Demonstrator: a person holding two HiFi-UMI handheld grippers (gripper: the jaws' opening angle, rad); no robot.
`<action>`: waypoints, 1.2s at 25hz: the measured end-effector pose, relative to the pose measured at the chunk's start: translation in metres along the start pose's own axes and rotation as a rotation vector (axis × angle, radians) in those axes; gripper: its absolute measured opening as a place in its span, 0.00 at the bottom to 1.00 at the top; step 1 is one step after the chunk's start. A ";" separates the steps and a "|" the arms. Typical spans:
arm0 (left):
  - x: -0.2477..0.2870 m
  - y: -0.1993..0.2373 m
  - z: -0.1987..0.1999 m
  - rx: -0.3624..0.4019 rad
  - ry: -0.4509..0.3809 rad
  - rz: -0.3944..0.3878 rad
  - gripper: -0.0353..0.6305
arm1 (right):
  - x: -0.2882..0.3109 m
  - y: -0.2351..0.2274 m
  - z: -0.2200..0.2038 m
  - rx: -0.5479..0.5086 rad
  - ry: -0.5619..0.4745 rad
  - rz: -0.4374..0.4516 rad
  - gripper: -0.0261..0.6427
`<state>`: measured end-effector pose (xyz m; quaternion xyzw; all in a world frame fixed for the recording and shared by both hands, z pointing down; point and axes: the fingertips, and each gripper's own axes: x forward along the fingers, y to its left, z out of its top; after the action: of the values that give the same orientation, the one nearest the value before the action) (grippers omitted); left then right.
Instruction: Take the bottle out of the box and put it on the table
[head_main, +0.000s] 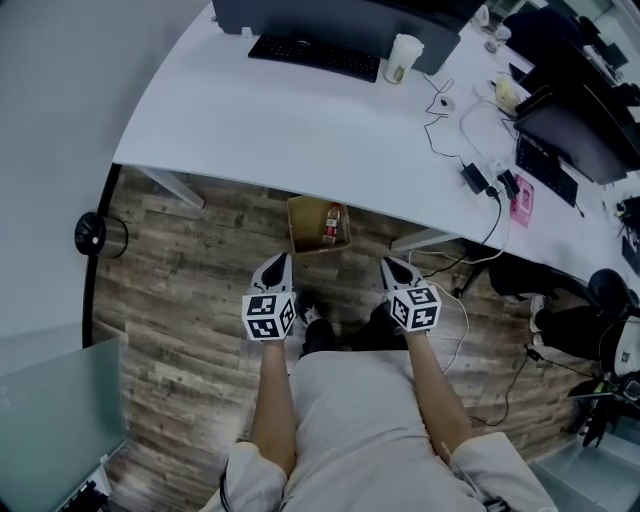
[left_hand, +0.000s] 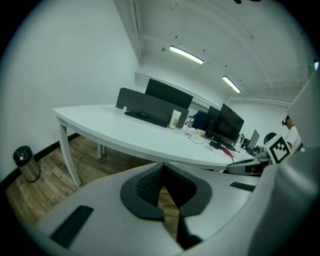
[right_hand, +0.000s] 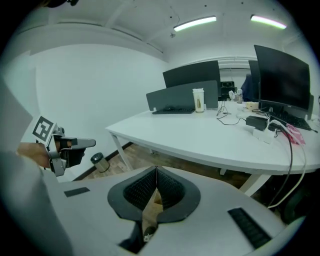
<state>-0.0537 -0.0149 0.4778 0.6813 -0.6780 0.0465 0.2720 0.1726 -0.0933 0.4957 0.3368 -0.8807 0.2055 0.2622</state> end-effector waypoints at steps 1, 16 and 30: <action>0.002 0.003 0.001 -0.001 -0.003 -0.002 0.07 | 0.002 0.003 0.000 -0.010 0.008 0.004 0.10; 0.029 0.054 -0.035 -0.056 -0.005 0.066 0.07 | 0.105 0.071 -0.014 -0.113 0.175 0.225 0.10; 0.062 0.115 -0.155 -0.144 -0.017 0.184 0.07 | 0.248 0.053 -0.121 0.095 0.318 0.276 0.10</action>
<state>-0.1108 0.0041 0.6720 0.5951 -0.7416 0.0166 0.3092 0.0171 -0.1122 0.7295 0.1884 -0.8552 0.3314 0.3511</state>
